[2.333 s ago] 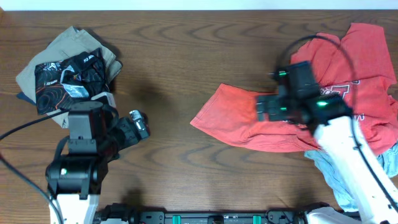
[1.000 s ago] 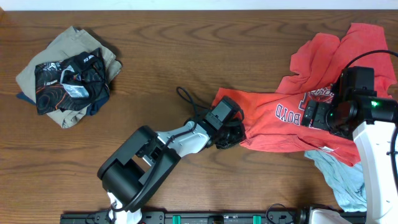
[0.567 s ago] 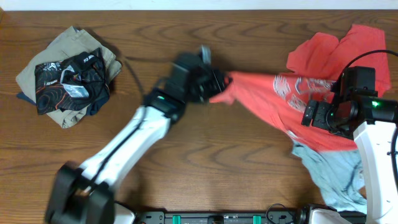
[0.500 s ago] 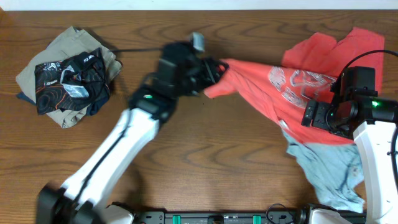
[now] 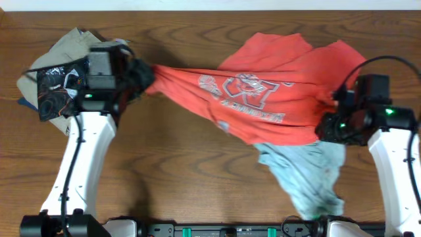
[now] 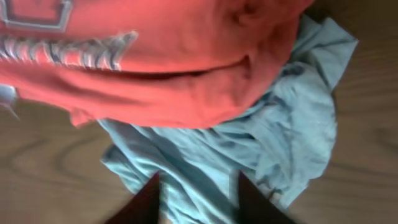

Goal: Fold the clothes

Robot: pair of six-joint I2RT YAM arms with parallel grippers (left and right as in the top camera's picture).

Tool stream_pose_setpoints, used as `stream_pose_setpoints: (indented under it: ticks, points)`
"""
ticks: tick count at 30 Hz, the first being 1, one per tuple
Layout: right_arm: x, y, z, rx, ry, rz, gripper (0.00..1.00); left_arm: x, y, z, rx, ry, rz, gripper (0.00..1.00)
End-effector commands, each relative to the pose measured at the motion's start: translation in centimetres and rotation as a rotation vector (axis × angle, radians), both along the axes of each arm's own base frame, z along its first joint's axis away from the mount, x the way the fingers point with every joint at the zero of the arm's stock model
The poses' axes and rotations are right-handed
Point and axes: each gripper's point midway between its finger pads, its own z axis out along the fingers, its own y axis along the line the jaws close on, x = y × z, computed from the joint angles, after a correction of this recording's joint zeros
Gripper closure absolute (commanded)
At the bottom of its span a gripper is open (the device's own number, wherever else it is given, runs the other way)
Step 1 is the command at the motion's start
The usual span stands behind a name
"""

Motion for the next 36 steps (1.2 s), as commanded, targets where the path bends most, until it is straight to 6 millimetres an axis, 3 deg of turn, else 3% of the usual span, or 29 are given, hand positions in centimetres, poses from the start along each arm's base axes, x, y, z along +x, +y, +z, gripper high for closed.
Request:
stream_pose_setpoints:
  ticks: [1,3,7,12,15,17,20,24,28,31,36]
  points:
    - [-1.4,4.3,-2.2,0.129,0.059,0.146,0.90,0.4,3.2,1.2,0.056,-0.042,0.068,0.94]
    - [-2.1,6.3,-3.8,0.145,0.087,0.230,0.95,0.4,4.1,1.2,0.057,-0.041,0.090,0.94]
    - [-3.6,10.0,-6.8,0.140,0.133,0.390,0.95,0.2,4.4,1.0,0.056,-0.031,0.097,0.94]
    - [-4.0,13.8,-9.6,0.126,0.152,0.521,0.92,-0.1,4.4,0.6,0.055,-0.009,0.095,0.94]
    - [-3.6,14.4,-11.9,0.072,0.166,0.539,0.97,-0.2,4.3,0.5,0.055,-0.002,0.095,0.94]
    - [-3.0,13.3,-13.6,-0.011,0.188,0.495,0.99,-0.2,4.3,0.5,0.055,-0.002,0.095,0.94]
    - [-2.0,9.7,-16.0,-0.175,0.236,0.356,0.99,-0.2,4.5,0.5,0.064,-0.004,0.093,0.94]
    - [-0.9,3.3,-17.2,-0.357,0.275,0.096,0.99,-0.4,5.5,0.4,0.086,-0.002,0.096,0.94]
    - [-0.3,-5.7,-16.4,-0.552,0.273,-0.275,0.99,-1.2,7.6,0.0,0.083,0.030,0.151,0.94]
    - [-1.3,-11.6,-15.3,-0.617,0.294,-0.544,0.94,-1.8,9.7,-0.2,0.087,0.045,0.195,0.94]
    - [-2.7,-18.6,-14.3,-0.546,0.321,-0.840,0.92,-2.2,12.9,0.1,0.102,0.037,0.261,0.94]
